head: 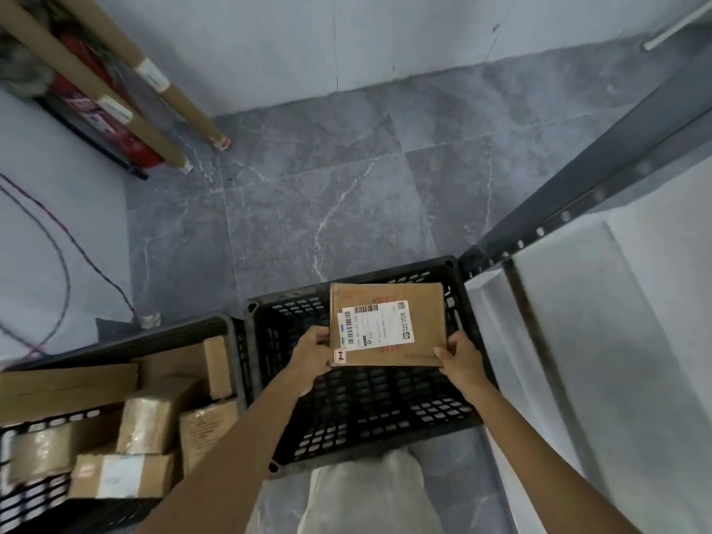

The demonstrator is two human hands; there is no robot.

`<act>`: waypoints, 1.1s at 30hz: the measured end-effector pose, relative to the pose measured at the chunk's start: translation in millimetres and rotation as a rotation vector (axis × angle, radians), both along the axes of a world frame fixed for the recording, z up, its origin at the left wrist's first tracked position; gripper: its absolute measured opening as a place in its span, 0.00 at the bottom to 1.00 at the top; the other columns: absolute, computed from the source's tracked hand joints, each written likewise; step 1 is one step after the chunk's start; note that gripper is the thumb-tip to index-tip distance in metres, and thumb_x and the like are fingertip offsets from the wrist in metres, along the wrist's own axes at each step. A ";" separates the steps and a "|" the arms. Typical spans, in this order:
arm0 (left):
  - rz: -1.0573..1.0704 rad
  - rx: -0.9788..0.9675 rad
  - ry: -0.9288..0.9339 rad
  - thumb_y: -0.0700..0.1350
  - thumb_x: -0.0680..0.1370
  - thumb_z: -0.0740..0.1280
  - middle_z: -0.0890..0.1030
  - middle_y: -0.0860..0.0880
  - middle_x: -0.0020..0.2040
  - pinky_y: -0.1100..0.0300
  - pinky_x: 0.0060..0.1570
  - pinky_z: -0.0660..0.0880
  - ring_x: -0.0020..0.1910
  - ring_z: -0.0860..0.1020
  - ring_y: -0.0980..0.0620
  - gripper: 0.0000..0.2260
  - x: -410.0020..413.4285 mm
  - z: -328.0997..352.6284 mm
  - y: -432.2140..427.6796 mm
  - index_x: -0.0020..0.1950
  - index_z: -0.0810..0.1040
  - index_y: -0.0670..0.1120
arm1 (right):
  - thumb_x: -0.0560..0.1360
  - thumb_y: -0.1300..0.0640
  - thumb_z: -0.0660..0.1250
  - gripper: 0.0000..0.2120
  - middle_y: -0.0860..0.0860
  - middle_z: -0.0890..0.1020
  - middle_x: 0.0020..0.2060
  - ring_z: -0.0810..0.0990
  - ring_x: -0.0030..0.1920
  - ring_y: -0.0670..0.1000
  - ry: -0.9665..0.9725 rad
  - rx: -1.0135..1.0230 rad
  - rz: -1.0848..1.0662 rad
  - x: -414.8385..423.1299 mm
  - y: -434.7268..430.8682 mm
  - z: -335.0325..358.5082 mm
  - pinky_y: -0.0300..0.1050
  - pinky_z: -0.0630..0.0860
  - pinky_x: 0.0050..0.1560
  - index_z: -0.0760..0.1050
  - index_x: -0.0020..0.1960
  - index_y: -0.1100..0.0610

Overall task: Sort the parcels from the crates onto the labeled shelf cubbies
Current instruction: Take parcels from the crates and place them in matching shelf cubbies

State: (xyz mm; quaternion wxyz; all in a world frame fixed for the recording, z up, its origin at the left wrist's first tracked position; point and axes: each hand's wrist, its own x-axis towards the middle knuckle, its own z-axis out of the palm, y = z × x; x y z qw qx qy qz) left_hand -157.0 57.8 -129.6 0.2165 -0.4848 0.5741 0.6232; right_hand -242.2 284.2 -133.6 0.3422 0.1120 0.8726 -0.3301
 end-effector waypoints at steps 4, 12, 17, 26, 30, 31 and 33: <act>0.068 -0.054 0.091 0.28 0.77 0.54 0.79 0.44 0.53 0.54 0.45 0.77 0.49 0.78 0.49 0.14 -6.0 128.3 -17.8 0.53 0.74 0.43 | 0.76 0.61 0.65 0.12 0.56 0.77 0.42 0.79 0.49 0.59 0.067 -0.083 -0.021 -4.3 -8.9 130.1 0.61 0.78 0.53 0.64 0.39 0.52; 0.137 -0.374 0.489 0.35 0.78 0.62 0.81 0.46 0.52 0.54 0.55 0.75 0.48 0.77 0.53 0.08 -28.2 409.0 -55.4 0.52 0.79 0.43 | 0.78 0.58 0.63 0.04 0.54 0.77 0.48 0.78 0.50 0.56 0.252 -0.243 -0.081 -18.0 -47.3 401.8 0.54 0.77 0.55 0.68 0.50 0.57; 0.244 -0.360 0.765 0.33 0.78 0.62 0.79 0.47 0.49 0.73 0.42 0.74 0.42 0.76 0.60 0.11 -38.8 552.8 -76.9 0.59 0.77 0.36 | 0.79 0.58 0.62 0.05 0.52 0.75 0.46 0.75 0.47 0.52 0.473 -0.371 -0.130 -21.7 -73.8 543.9 0.44 0.70 0.48 0.67 0.51 0.59; 0.083 0.201 0.920 0.63 0.72 0.63 0.73 0.49 0.61 0.34 0.57 0.70 0.64 0.70 0.45 0.30 -26.1 715.4 -92.6 0.71 0.66 0.51 | 0.79 0.56 0.61 0.04 0.46 0.75 0.41 0.76 0.48 0.53 0.845 -0.622 -0.227 3.2 -75.5 722.0 0.56 0.77 0.54 0.69 0.50 0.56; -0.056 0.299 1.107 0.63 0.55 0.78 0.74 0.50 0.61 0.35 0.58 0.72 0.62 0.73 0.47 0.43 -15.7 747.1 -81.2 0.67 0.68 0.54 | 0.78 0.54 0.63 0.06 0.47 0.77 0.42 0.78 0.48 0.52 0.982 -0.686 -0.246 31.1 -72.8 760.4 0.57 0.78 0.54 0.69 0.49 0.56; -0.030 0.277 1.148 0.59 0.60 0.78 0.74 0.50 0.62 0.37 0.58 0.73 0.61 0.73 0.47 0.37 -14.7 753.2 -76.0 0.65 0.69 0.54 | 0.77 0.54 0.64 0.07 0.48 0.77 0.42 0.78 0.47 0.50 1.016 -0.685 -0.239 40.4 -72.6 766.0 0.55 0.78 0.53 0.69 0.50 0.56; 0.073 0.254 1.213 0.51 0.71 0.73 0.75 0.50 0.62 0.42 0.59 0.74 0.61 0.74 0.46 0.22 -15.6 761.7 -67.0 0.63 0.69 0.54 | 0.77 0.53 0.65 0.08 0.47 0.78 0.44 0.78 0.46 0.47 1.056 -0.652 -0.216 58.9 -70.1 774.1 0.45 0.78 0.48 0.69 0.51 0.55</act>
